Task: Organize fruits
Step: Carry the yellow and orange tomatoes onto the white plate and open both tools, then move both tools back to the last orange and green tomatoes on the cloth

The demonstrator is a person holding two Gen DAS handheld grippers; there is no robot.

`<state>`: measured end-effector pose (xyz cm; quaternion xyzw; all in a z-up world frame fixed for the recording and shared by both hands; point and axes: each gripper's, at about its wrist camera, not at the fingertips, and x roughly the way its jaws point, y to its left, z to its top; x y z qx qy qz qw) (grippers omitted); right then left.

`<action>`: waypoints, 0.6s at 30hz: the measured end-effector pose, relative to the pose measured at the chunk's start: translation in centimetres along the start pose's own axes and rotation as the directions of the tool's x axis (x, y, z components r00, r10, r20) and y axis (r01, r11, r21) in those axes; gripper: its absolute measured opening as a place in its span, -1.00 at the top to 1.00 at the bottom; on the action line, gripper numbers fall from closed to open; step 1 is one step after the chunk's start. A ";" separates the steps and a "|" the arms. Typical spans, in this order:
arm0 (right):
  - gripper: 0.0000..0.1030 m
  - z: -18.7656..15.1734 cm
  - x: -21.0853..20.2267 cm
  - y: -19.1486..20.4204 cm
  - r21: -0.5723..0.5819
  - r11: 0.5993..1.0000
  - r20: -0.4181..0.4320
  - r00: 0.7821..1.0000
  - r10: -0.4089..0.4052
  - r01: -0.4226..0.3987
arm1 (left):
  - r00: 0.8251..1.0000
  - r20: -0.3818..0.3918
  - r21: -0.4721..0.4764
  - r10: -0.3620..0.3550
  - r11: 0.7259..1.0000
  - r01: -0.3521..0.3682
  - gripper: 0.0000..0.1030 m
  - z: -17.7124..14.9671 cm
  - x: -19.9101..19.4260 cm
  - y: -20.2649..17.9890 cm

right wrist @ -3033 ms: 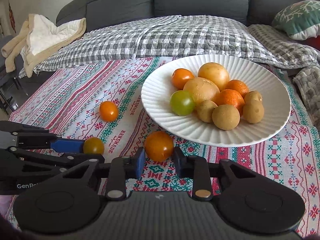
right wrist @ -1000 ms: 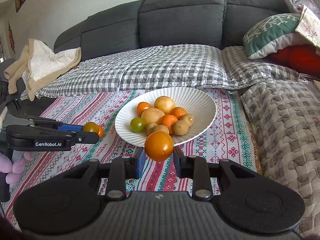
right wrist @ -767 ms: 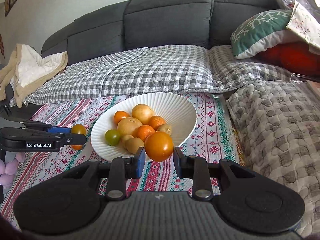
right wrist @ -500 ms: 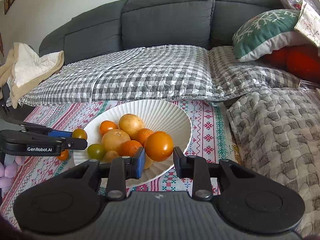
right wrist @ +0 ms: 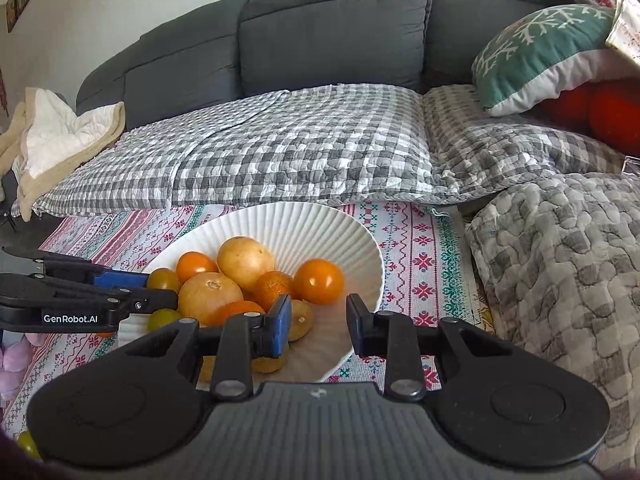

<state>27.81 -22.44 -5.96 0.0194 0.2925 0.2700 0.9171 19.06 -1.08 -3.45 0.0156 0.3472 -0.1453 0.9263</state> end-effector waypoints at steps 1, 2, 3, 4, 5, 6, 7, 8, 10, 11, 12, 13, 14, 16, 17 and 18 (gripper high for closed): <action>0.44 -0.1 0.1 0.1 -0.004 1.000 0.000 1.000 0.000 0.000 | 1.000 0.003 -0.002 0.001 1.000 -0.001 0.58 0.0 0.0 0.0; 0.43 -0.1 0.0 0.1 -0.004 1.000 0.001 1.000 0.000 0.000 | 1.000 0.005 -0.003 0.001 1.000 -0.001 0.55 -0.1 0.0 0.0; 0.43 -0.1 0.0 0.1 -0.001 1.000 0.001 1.000 0.001 -0.001 | 1.000 0.008 -0.004 0.002 1.000 -0.002 0.54 -0.1 -0.1 0.0; 0.43 -0.1 -0.1 0.1 0.003 1.000 0.001 1.000 0.001 -0.001 | 1.000 0.011 -0.006 0.003 1.000 -0.003 0.50 -0.1 -0.2 0.0; 0.43 0.0 -0.2 0.1 0.006 1.000 0.000 1.000 0.001 -0.001 | 1.000 0.014 -0.008 0.005 1.000 -0.005 0.45 -0.2 -0.3 0.0; 0.39 0.0 -0.3 0.2 0.007 1.000 -0.001 1.000 0.000 0.000 | 1.000 0.017 -0.010 0.007 1.000 -0.006 0.43 -0.2 -0.4 -0.1; 0.36 0.0 -0.4 0.2 0.009 1.000 -0.002 1.000 0.000 0.000 | 1.000 0.019 -0.011 0.008 1.000 -0.007 0.36 -0.2 -0.6 -0.1; 0.29 0.0 -0.6 0.2 0.009 1.000 -0.002 1.000 0.000 0.000 | 1.000 0.022 -0.012 0.008 1.000 -0.008 0.32 -0.3 -0.7 -0.1; 0.21 0.1 -1.0 0.4 0.006 1.000 -0.003 1.000 -0.008 0.008 | 0.999 0.030 -0.011 0.011 1.000 -0.011 0.12 -0.3 -1.2 -0.1; 0.16 0.1 -1.1 0.5 0.004 1.000 -0.003 1.000 -0.013 0.013 | 0.999 0.035 -0.012 0.014 1.000 -0.013 0.05 -0.4 -1.5 -0.1; 0.11 0.2 -1.4 0.6 0.003 1.000 -0.001 1.000 -0.018 0.018 | 0.999 0.038 -0.015 0.017 1.000 -0.016 -0.07 -0.4 -1.8 -0.2; 0.07 0.3 -1.7 0.7 0.004 1.000 0.000 1.000 -0.022 0.022 | 0.999 0.041 -0.016 0.017 1.000 -0.016 -0.14 -0.5 -2.1 -0.2; -0.03 0.4 -2.1 0.9 0.007 1.000 0.003 1.000 -0.026 0.026 | 0.999 0.045 -0.017 0.016 1.000 -0.015 -0.19 -0.6 -2.5 -0.2; -0.14 0.4 -2.8 1.1 0.011 0.999 0.012 0.999 -0.031 0.031 | 0.999 0.049 -0.017 0.017 1.000 -0.016 -0.33 -0.8 -3.3 -0.3; -0.20 0.4 -3.1 1.3 0.011 0.999 0.016 0.999 -0.031 0.031 | 0.998 0.051 -0.014 0.019 1.000 -0.019 -0.44 -1.0 -3.7 -0.4; -0.28 0.4 -3.5 1.5 0.012 0.999 0.018 0.999 -0.032 0.032 | 0.998 0.056 -0.008 0.023 1.000 -0.023 -0.47 -1.2 -4.2 -0.5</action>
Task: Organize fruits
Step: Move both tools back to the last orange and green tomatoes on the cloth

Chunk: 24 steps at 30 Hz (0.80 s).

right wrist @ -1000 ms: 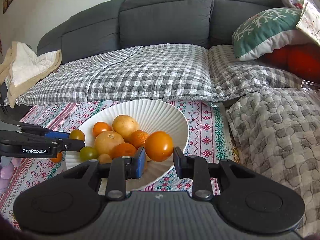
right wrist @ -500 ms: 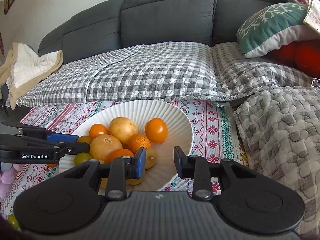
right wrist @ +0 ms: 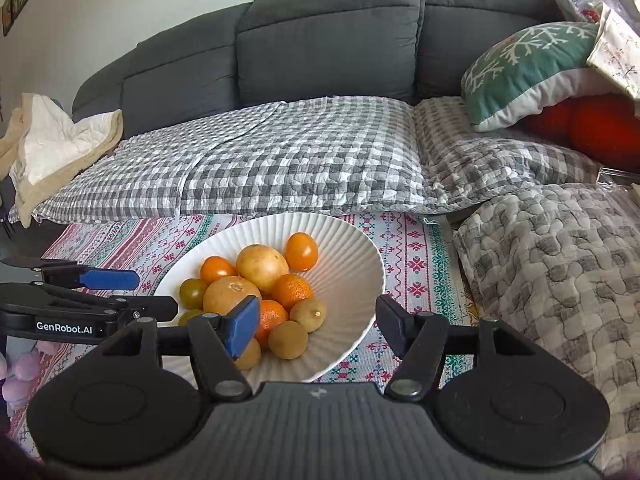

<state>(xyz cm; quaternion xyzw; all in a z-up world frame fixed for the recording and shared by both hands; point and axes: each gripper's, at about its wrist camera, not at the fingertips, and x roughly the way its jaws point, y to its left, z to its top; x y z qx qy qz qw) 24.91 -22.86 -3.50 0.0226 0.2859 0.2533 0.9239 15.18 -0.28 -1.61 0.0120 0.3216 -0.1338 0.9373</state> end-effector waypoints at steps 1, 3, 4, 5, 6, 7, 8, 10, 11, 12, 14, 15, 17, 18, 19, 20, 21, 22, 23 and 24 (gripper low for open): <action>-0.32 0.0 -0.3 0.2 0.001 1.000 0.000 1.000 -0.003 0.003 | 1.000 0.003 0.007 0.003 1.000 -0.003 -0.52 -0.1 -0.4 0.0; -0.42 -0.1 -0.9 0.7 0.001 1.000 0.002 1.000 -0.010 0.010 | 1.000 0.005 0.019 0.008 1.000 -0.008 -0.57 -0.4 -1.3 -0.1; -0.45 -0.2 -1.3 1.0 0.002 1.000 0.003 1.000 -0.009 0.009 | 1.000 0.004 0.024 0.010 1.000 -0.010 -0.60 -0.6 -1.9 -0.1; -0.52 -0.3 -1.6 1.3 0.002 1.000 0.004 1.000 -0.007 0.007 | 1.000 0.004 0.027 0.012 1.000 -0.013 -0.63 -0.8 -2.4 0.0; -0.58 -0.4 -2.0 1.7 0.002 1.000 0.006 1.000 -0.005 0.005 | 1.000 0.004 0.028 0.015 0.999 -0.015 -0.64 -1.0 -2.9 0.0; -0.62 -0.5 -2.4 2.0 0.000 1.000 0.008 1.000 -0.004 0.004 | 1.000 0.006 0.029 0.017 0.999 -0.017 -0.68 -1.2 -3.4 0.1; -0.69 -0.5 -2.7 2.3 -0.002 1.000 0.009 1.000 -0.002 0.002 | 1.000 0.007 0.029 0.018 0.999 -0.018 -0.70 -1.4 -3.9 0.2; -0.76 -0.7 -3.6 3.1 -0.001 1.000 0.017 1.000 0.003 -0.003 | 1.000 0.008 0.025 0.023 0.999 -0.023 -0.75 -2.0 -5.0 0.4; -0.80 -0.9 -3.9 3.4 0.003 1.000 0.020 1.000 0.005 -0.005 | 1.000 0.008 0.023 0.025 0.999 -0.025 -0.77 -2.2 -5.5 0.5; -0.85 -0.9 -4.3 3.7 0.007 1.000 0.021 1.000 0.008 -0.008 | 1.000 0.007 0.021 0.027 0.999 -0.027 -0.79 -2.5 -5.9 0.6; -0.90 -1.2 -5.0 4.5 0.011 1.000 0.021 1.000 0.009 -0.010 | 0.999 0.005 0.021 0.037 0.999 -0.037 -0.82 -3.1 -7.0 0.9; -0.90 -1.3 -5.4 4.9 0.010 1.000 0.023 1.000 0.012 -0.012 | 0.999 0.005 0.020 0.044 0.999 -0.045 -0.83 -3.4 -7.5 1.1; -0.94 -1.7 -6.1 5.6 0.010 1.000 0.028 1.000 0.014 -0.015 | 0.998 0.000 0.016 0.056 0.998 -0.056 -0.85 -4.1 -8.4 1.4; -0.97 -1.9 -6.5 6.0 0.015 1.000 0.031 0.999 0.013 -0.014 | 0.998 -0.005 0.014 0.062 0.998 -0.062 -0.85 -4.5 -8.9 1.6; -0.99 -2.2 -6.8 6.3 0.020 1.000 0.036 0.999 0.014 -0.015 | 0.998 -0.005 0.013 0.066 0.998 -0.066 -0.85 -4.9 -9.3 1.8; -0.99 -2.4 -7.1 6.6 0.023 1.000 0.041 0.999 0.016 -0.017 | 0.998 -0.005 0.013 0.070 0.997 -0.070 -0.85 -5.2 -9.7 2.1; -0.99 -2.8 -7.3 7.0 0.024 0.999 0.042 0.999 0.022 -0.023 | 0.997 -0.003 0.014 0.078 0.997 -0.078 -0.85 -5.7 -10.1 2.3; -0.99 -3.1 -7.4 7.4 0.023 0.999 0.039 0.999 0.028 -0.029 | 0.996 0.000 0.015 0.086 0.996 -0.086 -0.85 -6.1 -10.4 2.5; -0.99 -3.5 -7.4 7.8 0.021 0.999 0.034 0.999 0.032 -0.033 | 0.996 0.002 0.016 0.093 0.996 -0.093 -0.85 -6.4 -10.7 2.7; -0.99 -3.8 -7.4 8.2 0.019 0.999 0.032 0.999 0.036 -0.036 | 0.995 0.001 0.016 0.097 0.995 -0.097 -0.85 -6.8 -10.9 3.0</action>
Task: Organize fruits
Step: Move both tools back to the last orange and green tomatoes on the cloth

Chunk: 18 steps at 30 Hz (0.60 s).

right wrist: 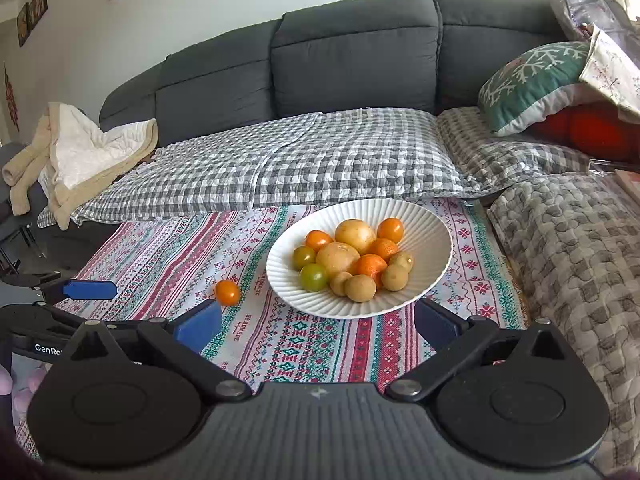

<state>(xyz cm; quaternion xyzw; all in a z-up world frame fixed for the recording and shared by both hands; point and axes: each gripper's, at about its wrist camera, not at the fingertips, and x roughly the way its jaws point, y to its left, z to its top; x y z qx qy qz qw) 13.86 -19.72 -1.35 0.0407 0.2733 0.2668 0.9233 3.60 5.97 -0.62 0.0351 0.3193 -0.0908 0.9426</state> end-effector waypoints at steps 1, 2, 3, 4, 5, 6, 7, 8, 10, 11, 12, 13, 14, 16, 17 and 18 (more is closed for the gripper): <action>-0.99 -0.6 -0.1 0.5 -0.005 1.000 0.000 1.000 0.008 -0.008 | 1.000 -0.007 -0.004 0.005 1.000 -0.005 -0.85 -0.4 -0.1 0.3; -0.99 -1.2 0.0 1.0 -0.017 1.000 -0.004 1.000 0.021 -0.021 | 1.000 -0.020 -0.007 0.013 1.000 -0.013 -0.85 -0.7 -0.1 0.6; -0.99 -1.6 0.2 1.5 -0.035 0.999 -0.013 0.999 0.029 -0.029 | 0.999 -0.035 -0.003 0.021 1.000 -0.021 -0.85 -1.0 -0.2 0.9; -0.99 -2.1 0.4 2.1 -0.064 0.997 -0.029 0.999 0.031 -0.033 | 0.999 -0.041 0.008 0.027 1.000 -0.027 -0.85 -1.2 -0.3 1.1; -0.99 -2.7 0.5 2.9 -0.095 0.995 -0.039 0.999 0.034 -0.038 | 0.999 -0.038 0.019 0.031 0.999 -0.030 -0.85 -1.5 -0.5 1.3; -0.99 -3.1 0.6 3.4 -0.114 0.992 -0.044 0.998 0.039 -0.044 | 0.999 -0.032 0.033 0.035 0.999 -0.034 -0.85 -1.9 -0.9 1.7; -0.99 -3.5 0.6 4.0 -0.134 0.990 -0.051 0.998 0.048 -0.055 | 0.999 -0.032 0.045 0.037 0.998 -0.036 -0.85 -2.2 -1.1 1.9; -0.99 -3.9 0.5 4.7 -0.150 0.986 -0.057 0.997 0.059 -0.067 | 0.999 -0.033 0.055 0.038 0.998 -0.036 -0.85 -2.5 -1.2 2.1; -0.99 -4.4 0.4 5.6 -0.167 0.982 -0.059 0.995 0.076 -0.085 | 0.998 -0.038 0.069 0.042 0.997 -0.040 -0.85 -3.0 -1.4 2.5; -0.99 -4.5 0.5 5.9 -0.171 0.981 -0.061 0.995 0.081 -0.090 | 0.998 -0.040 0.073 0.044 0.996 -0.040 -0.85 -3.3 -1.4 2.7; -0.99 -4.7 0.5 6.2 -0.174 0.980 -0.063 0.994 0.086 -0.096 | 0.998 -0.045 0.079 0.045 0.996 -0.041 -0.85 -3.6 -1.5 3.0; -0.99 -4.8 0.6 6.5 -0.177 0.979 -0.067 0.994 0.090 -0.100 | 0.998 -0.050 0.085 0.047 0.995 -0.043 -0.85 -3.9 -1.6 3.2; -0.99 -5.0 0.8 6.8 -0.182 0.978 -0.074 0.993 0.094 -0.106 | 0.997 -0.056 0.091 0.051 0.995 -0.045 -0.85 -4.1 -1.5 3.4; -0.99 -5.5 1.3 7.4 -0.194 0.975 -0.089 0.991 0.095 -0.111 | 0.996 -0.065 0.102 0.060 0.993 -0.053 -0.85 -4.5 -1.5 3.7; -0.97 -5.8 1.5 7.7 -0.202 0.973 -0.098 0.991 0.093 -0.111 | 0.996 -0.067 0.104 0.064 0.993 -0.057 -0.85 -4.6 -1.5 3.9; -0.94 -6.1 1.7 8.1 -0.213 0.971 -0.107 0.990 0.092 -0.113 | 0.995 -0.071 0.105 0.067 0.993 -0.059 -0.85 -4.7 -1.5 4.1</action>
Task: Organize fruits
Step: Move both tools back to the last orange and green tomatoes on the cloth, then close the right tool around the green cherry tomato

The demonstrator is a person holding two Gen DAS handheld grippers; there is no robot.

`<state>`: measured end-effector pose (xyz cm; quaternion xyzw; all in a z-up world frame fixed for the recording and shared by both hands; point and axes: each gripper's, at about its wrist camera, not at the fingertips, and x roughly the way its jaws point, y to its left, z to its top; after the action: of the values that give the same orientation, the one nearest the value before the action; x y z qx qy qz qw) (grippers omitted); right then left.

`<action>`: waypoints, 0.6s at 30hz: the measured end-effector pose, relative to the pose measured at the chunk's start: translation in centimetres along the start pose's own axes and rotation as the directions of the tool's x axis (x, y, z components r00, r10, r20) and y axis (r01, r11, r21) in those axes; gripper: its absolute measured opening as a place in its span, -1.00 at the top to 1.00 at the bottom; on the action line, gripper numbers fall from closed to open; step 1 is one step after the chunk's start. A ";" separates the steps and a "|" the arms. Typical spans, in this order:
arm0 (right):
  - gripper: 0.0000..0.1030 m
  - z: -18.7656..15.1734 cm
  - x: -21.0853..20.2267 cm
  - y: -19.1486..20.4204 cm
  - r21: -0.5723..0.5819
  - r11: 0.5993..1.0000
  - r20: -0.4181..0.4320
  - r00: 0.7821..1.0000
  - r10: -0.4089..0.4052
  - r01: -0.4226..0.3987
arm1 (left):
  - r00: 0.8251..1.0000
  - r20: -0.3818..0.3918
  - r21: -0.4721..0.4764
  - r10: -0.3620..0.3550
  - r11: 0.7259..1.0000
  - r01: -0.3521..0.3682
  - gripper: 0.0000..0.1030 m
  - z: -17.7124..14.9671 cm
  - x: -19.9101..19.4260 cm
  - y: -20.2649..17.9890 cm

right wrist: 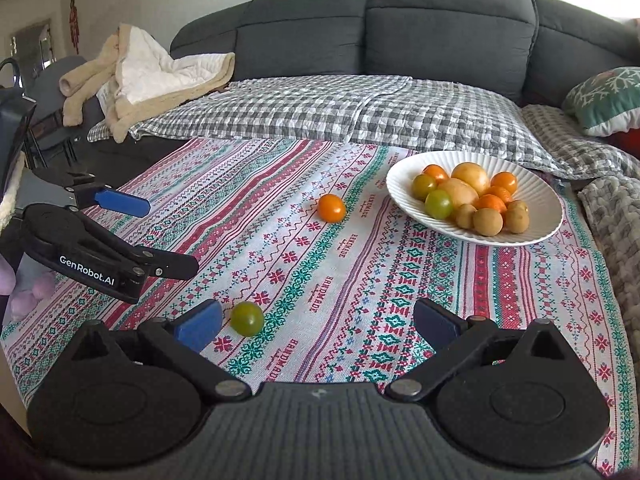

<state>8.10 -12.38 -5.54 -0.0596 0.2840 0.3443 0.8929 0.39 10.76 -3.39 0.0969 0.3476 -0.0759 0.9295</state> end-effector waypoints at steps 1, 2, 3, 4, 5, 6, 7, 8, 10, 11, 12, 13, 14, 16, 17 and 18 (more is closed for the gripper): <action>-0.91 -0.1 0.3 0.3 -0.010 1.000 -0.009 1.000 0.003 -0.003 | 1.000 -0.003 -0.002 0.002 1.000 -0.002 -0.85 -0.1 0.0 0.1; -0.84 -0.1 0.6 0.6 -0.018 1.000 -0.016 1.000 0.006 -0.006 | 1.000 -0.005 -0.004 0.003 1.000 -0.003 -0.85 -0.1 0.1 0.3; -0.76 -0.3 1.0 1.0 -0.029 1.000 -0.028 1.000 0.010 -0.010 | 1.000 -0.008 -0.007 0.005 1.000 -0.006 -0.85 -0.2 0.1 0.4; -0.72 -0.4 1.4 1.4 -0.039 0.999 -0.042 0.999 0.015 -0.016 | 1.000 -0.012 -0.011 0.009 1.000 -0.009 -0.85 -0.2 0.2 0.5; -0.61 -0.5 1.7 1.6 -0.044 0.999 -0.053 0.998 0.019 -0.021 | 1.000 -0.014 -0.016 0.012 1.000 -0.012 -0.85 -0.2 0.2 0.6; -0.50 -0.6 2.2 1.9 -0.047 0.998 -0.068 0.997 0.026 -0.030 | 1.000 -0.017 -0.021 0.012 1.000 -0.013 -0.85 -0.1 0.3 0.7; -0.44 -0.7 2.7 2.4 -0.048 0.998 -0.087 0.996 0.036 -0.041 | 1.000 -0.018 -0.027 0.012 1.000 -0.013 -0.85 -0.1 0.3 0.8; -0.34 -0.8 3.0 2.6 -0.048 0.998 -0.100 0.994 0.045 -0.050 | 1.000 -0.018 -0.031 0.012 0.999 -0.012 -0.85 0.0 0.4 0.9; -0.22 -0.9 3.5 3.2 -0.049 0.996 -0.119 0.991 0.063 -0.070 | 1.000 -0.017 -0.037 0.012 0.999 -0.013 -0.85 0.0 0.4 1.0; -0.17 -0.9 3.7 3.5 -0.047 0.996 -0.125 0.990 0.070 -0.076 | 1.000 -0.016 -0.039 0.013 0.999 -0.014 -0.85 0.0 0.4 1.1; -0.13 -0.9 3.9 3.7 -0.043 0.996 -0.131 0.988 0.077 -0.083 | 1.000 -0.015 -0.040 0.013 0.999 -0.014 -0.85 0.0 0.4 1.2; -0.11 -0.8 4.0 3.8 -0.039 0.995 -0.136 0.987 0.082 -0.088 | 1.000 -0.016 -0.040 0.014 0.999 -0.014 -0.85 0.0 0.5 1.2; -0.08 -0.8 4.1 4.0 -0.038 0.995 -0.138 0.987 0.084 -0.090 | 1.000 -0.017 -0.039 0.014 0.999 -0.015 -0.85 0.0 0.5 1.2; -0.01 -0.6 4.4 4.3 -0.042 0.995 -0.142 0.986 0.087 -0.093 | 1.000 -0.021 -0.037 0.016 0.999 -0.016 -0.85 -0.1 0.6 1.2; 0.06 -0.6 4.5 4.4 -0.043 0.995 -0.141 0.986 0.087 -0.094 | 1.000 -0.022 -0.035 0.016 0.999 -0.017 -0.85 -0.1 0.6 1.2; 0.12 -0.5 4.6 4.5 -0.042 0.995 -0.140 0.986 0.087 -0.094 | 1.000 -0.024 -0.033 0.018 0.999 -0.018 -0.85 -0.1 0.7 1.2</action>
<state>7.75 -6.43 -8.08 -0.0919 0.3392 0.3862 0.8528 1.13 11.93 -3.72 0.0853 0.3588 -0.0605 0.9275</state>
